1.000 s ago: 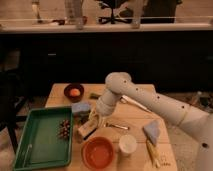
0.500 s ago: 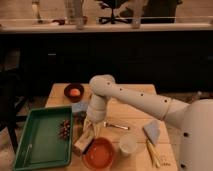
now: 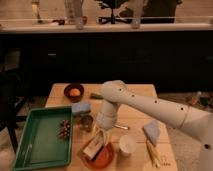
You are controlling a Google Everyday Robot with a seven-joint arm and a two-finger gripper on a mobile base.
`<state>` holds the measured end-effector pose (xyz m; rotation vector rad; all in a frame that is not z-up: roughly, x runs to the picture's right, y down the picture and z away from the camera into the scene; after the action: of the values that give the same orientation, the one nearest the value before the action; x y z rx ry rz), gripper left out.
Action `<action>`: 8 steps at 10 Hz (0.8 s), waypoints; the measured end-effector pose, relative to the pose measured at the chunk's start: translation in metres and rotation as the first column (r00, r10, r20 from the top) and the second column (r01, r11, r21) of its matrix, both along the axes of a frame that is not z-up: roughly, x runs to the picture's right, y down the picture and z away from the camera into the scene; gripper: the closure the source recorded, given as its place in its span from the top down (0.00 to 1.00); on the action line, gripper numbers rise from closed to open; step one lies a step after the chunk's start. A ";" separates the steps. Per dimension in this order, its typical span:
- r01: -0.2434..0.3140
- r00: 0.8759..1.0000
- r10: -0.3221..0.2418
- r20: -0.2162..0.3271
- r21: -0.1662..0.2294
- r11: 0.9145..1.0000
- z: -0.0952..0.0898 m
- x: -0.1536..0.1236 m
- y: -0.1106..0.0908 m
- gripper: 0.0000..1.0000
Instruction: Place eraser in red bowl
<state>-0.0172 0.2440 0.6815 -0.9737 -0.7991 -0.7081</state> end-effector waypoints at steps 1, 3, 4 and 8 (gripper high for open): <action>-0.007 1.000 0.007 -0.006 0.000 1.000 -0.002 0.003 0.006 0.00; 0.003 1.000 -0.003 -0.001 -0.007 1.000 0.001 -0.004 0.018 0.00; 0.009 1.000 -0.009 0.003 -0.012 1.000 0.004 -0.006 0.022 0.00; 0.014 1.000 -0.014 0.011 -0.021 1.000 0.014 -0.010 0.029 0.00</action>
<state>-0.0270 0.2730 0.6953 -0.9961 -0.8115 -0.7188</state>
